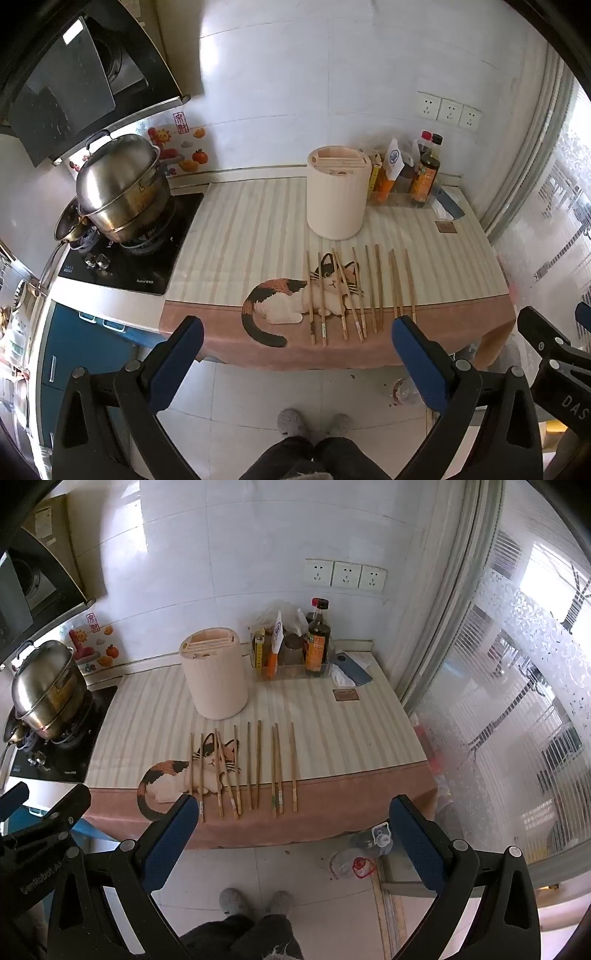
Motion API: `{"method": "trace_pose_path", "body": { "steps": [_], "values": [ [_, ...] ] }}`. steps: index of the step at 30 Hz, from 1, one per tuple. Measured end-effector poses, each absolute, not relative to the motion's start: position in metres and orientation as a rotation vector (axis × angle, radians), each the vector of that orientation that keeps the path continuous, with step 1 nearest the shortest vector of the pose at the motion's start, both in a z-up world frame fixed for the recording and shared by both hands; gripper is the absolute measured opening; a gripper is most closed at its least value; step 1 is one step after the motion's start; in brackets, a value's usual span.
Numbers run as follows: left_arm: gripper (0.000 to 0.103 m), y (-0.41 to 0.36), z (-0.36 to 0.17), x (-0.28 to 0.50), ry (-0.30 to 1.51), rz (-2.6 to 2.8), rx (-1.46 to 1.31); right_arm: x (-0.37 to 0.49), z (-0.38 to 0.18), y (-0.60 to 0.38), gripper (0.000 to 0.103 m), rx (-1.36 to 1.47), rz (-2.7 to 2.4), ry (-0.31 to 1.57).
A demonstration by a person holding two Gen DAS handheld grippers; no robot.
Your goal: Organize utensils
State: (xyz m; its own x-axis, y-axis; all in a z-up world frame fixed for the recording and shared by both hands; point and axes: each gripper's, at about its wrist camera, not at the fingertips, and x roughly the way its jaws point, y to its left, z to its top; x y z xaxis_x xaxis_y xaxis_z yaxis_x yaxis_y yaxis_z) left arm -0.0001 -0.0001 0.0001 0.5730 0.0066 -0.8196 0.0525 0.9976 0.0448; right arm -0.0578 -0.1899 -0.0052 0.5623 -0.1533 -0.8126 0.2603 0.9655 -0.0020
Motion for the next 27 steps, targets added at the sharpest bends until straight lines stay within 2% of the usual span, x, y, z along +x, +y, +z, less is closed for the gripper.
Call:
{"method": "trace_pose_path", "body": {
  "steps": [27],
  "values": [
    [0.103,-0.009,0.013,0.012,0.93,-0.035,0.071,-0.051,0.002,-0.193,0.103,0.103,-0.276,0.925]
  ]
}}
